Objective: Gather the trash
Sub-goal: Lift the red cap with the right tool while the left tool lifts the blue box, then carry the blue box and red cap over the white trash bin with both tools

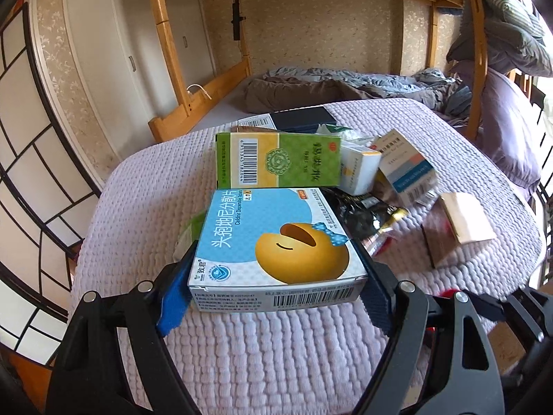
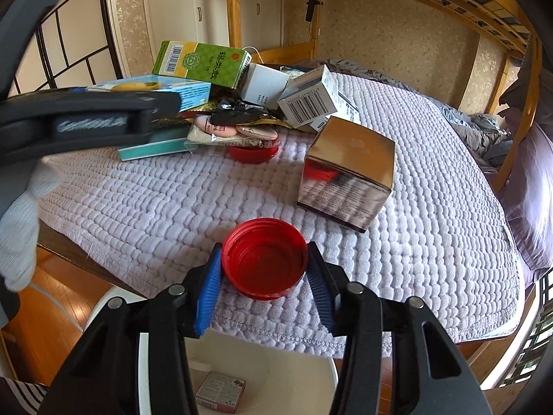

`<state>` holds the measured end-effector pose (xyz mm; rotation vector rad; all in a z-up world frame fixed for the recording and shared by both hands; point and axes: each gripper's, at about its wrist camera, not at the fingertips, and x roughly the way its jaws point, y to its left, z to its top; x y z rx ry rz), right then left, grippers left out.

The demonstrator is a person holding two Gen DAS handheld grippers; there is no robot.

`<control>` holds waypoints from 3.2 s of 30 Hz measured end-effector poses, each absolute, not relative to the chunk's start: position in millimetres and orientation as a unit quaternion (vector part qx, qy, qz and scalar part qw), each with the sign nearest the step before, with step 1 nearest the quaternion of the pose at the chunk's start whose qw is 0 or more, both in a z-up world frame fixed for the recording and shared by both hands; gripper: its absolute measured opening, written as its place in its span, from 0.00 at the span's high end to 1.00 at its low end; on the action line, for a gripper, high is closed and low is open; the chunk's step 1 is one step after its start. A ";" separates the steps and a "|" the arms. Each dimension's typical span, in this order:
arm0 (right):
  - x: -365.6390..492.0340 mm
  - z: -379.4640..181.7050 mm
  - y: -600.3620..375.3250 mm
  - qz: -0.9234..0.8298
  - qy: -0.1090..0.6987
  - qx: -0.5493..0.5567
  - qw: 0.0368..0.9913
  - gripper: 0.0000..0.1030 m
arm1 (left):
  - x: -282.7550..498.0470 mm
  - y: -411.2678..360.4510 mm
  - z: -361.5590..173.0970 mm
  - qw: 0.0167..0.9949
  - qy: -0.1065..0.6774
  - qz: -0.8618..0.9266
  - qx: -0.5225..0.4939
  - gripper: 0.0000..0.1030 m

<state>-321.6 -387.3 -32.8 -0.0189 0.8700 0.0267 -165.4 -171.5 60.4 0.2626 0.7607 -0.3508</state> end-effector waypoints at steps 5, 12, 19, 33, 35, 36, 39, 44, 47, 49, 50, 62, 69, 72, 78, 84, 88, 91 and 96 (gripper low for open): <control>-318.2 -32.0 -386.7 0.010 0.423 -0.009 0.906 0.55 | -166.8 -172.3 54.2 0.902 0.375 -0.164 0.140 0.19; -315.4 -32.3 -382.8 0.009 0.423 -0.013 0.906 0.55 | -152.7 -174.2 46.5 0.898 0.391 -0.156 0.129 0.18; -316.9 -31.4 -381.1 0.009 0.423 -0.010 0.906 0.55 | -154.9 -170.2 46.7 0.900 0.388 -0.154 0.126 0.20; -318.7 -28.7 -392.6 0.016 0.424 0.006 0.905 0.55 | -187.3 -146.1 67.2 0.898 0.380 -0.201 0.094 0.21; -318.1 -26.3 -393.8 0.016 0.423 0.005 0.906 0.55 | -191.4 -141.0 67.4 0.894 0.385 -0.212 0.085 0.21; -315.8 -25.4 -394.9 0.016 0.423 0.005 0.906 0.55 | -195.3 -138.0 66.4 0.891 0.389 -0.219 0.081 0.21; -316.2 -22.6 -394.8 0.017 0.421 0.002 0.907 0.55 | -203.8 -133.7 62.6 0.887 0.393 -0.229 0.082 0.21; -318.4 -21.0 -391.7 0.023 0.427 0.004 0.904 0.55 | -216.3 -129.5 53.6 0.879 0.402 -0.243 0.081 0.21; -321.5 -20.6 -388.7 0.027 0.430 0.010 0.902 0.55 | -220.9 -125.8 48.4 0.877 0.407 -0.244 0.077 0.21; -323.4 -20.6 -386.1 0.027 0.431 0.009 0.902 0.55 | -222.0 -122.1 45.5 0.876 0.411 -0.242 0.072 0.21; -324.2 -21.1 -385.6 0.027 0.432 0.008 0.902 0.55 | -222.2 -120.9 44.6 0.876 0.412 -0.242 0.069 0.21; -332.9 -26.0 -376.2 0.023 0.438 -0.005 0.899 0.55 | -223.9 -117.0 11.2 0.853 0.448 -0.234 0.132 0.15; -335.9 -25.6 -372.9 0.025 0.439 -0.011 0.898 0.55 | -209.7 -112.1 15.2 0.857 0.442 -0.233 0.124 0.12; -336.1 -24.1 -371.6 0.028 0.437 -0.015 0.899 0.55 | -206.1 -112.0 13.1 0.852 0.449 -0.242 0.119 0.22; -340.6 -17.2 -373.4 0.036 0.438 -0.008 0.898 0.55 | -216.4 -104.2 23.0 0.855 0.445 -0.246 0.100 0.22; -351.1 -10.7 -374.8 0.049 0.443 0.006 0.895 0.55 | -234.4 -99.0 31.4 0.853 0.451 -0.250 0.085 0.22; -359.6 -10.8 -375.9 0.052 0.449 0.015 0.892 0.55 | -246.8 -94.5 33.5 0.847 0.459 -0.258 0.071 0.22; -367.3 -11.9 -376.4 0.052 0.453 0.018 0.890 0.55 | -256.8 -94.0 34.2 0.844 0.461 -0.266 0.072 0.22; -384.9 -12.5 -377.7 0.051 0.459 0.018 0.887 0.55 | -270.8 -97.8 34.9 0.839 0.463 -0.274 0.076 0.22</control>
